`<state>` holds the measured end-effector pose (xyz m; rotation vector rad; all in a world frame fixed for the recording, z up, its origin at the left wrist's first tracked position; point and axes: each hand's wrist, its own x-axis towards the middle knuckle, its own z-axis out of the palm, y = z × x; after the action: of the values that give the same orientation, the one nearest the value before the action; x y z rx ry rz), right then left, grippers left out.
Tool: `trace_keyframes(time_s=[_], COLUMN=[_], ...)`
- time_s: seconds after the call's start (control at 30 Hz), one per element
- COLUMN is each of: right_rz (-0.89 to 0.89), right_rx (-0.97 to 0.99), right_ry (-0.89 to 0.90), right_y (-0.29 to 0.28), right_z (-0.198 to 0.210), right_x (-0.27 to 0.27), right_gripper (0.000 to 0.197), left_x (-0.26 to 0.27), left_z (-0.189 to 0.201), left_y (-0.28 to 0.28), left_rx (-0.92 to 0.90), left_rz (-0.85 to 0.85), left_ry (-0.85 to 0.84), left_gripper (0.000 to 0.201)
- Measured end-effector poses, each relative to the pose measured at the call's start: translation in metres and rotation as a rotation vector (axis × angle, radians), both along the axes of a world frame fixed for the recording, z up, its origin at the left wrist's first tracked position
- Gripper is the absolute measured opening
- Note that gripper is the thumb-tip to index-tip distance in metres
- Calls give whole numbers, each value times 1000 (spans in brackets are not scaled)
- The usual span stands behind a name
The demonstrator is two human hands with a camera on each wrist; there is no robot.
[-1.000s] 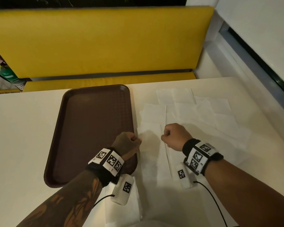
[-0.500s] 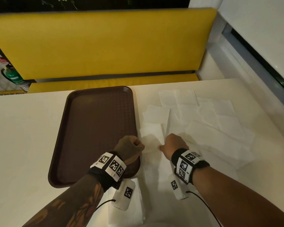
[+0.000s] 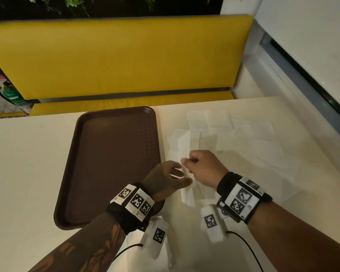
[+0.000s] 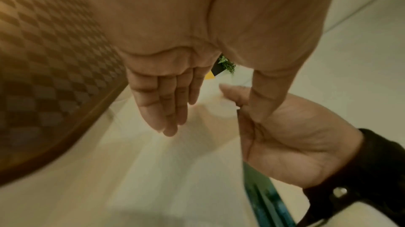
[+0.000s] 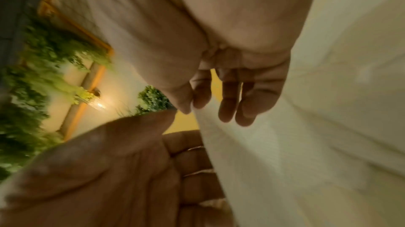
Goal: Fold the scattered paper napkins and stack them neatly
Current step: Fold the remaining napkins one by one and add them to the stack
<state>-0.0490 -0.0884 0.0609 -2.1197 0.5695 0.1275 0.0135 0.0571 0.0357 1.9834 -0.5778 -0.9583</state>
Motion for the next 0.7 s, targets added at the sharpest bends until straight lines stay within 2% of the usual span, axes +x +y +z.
trace_keyframes(time_s=[0.13,0.23,0.33,0.4,0.5,0.6,0.7], right_rz=[130,231,82,-75,-58,60,93], right_rx=[59,84,26,6,265,544,611], right_ry=[-61,-102,-241,-239,-42,-8,-80], right_y=[5,1,-8,-16,-18,-7,1], right_z=[18,24,21,18,18,20,16], right_x=[5,3,0,-2,-2,-2,-1], right_gripper=[40,30,14,15,34,28,20], left_x=[5,15,24,28,31,34,37], left_z=[19,18,16,19,26,34,40], left_y=[-2,8,24,34,43,50,55], left_rx=[-235,-281,-357,-362,-447,-443,-420], left_rz=[166,243,264,278,265,200,159], left_ry=[56,52,98,158,312,370,383], left_gripper=[23,21,21,24,28,26,22])
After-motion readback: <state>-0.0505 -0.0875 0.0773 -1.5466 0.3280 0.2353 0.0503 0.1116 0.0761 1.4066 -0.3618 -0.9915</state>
